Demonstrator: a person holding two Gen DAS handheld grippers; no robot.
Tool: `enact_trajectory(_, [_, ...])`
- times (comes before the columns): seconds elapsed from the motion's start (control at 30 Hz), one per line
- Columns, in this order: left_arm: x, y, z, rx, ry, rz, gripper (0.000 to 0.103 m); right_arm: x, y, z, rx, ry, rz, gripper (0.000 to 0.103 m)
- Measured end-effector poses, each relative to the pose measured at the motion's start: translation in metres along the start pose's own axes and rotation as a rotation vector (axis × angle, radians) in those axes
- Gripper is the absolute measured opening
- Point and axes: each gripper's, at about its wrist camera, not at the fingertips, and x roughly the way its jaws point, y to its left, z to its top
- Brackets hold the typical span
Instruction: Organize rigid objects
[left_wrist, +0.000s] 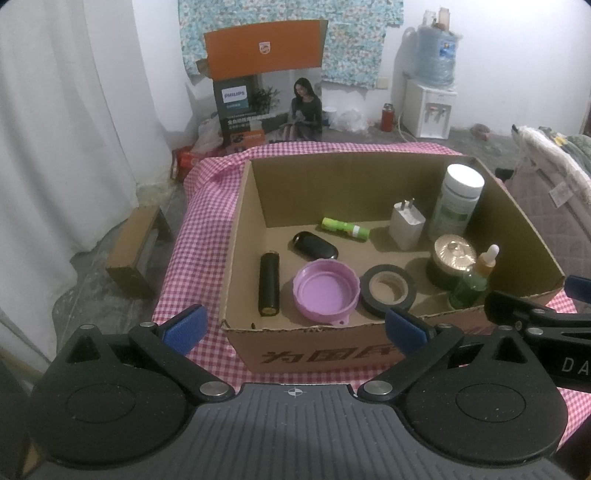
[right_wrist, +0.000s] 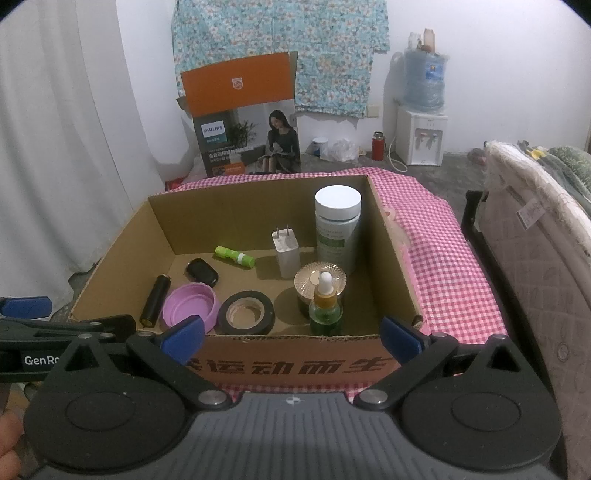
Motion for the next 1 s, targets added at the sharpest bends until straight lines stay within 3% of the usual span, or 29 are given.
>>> enact_trajectory(1.0, [-0.0004,-0.0005,-0.0043,-0.002,0.005,0.003,0.103,0.0012,0.0027,-0.0037,0.003,0.005,0.001,0.103])
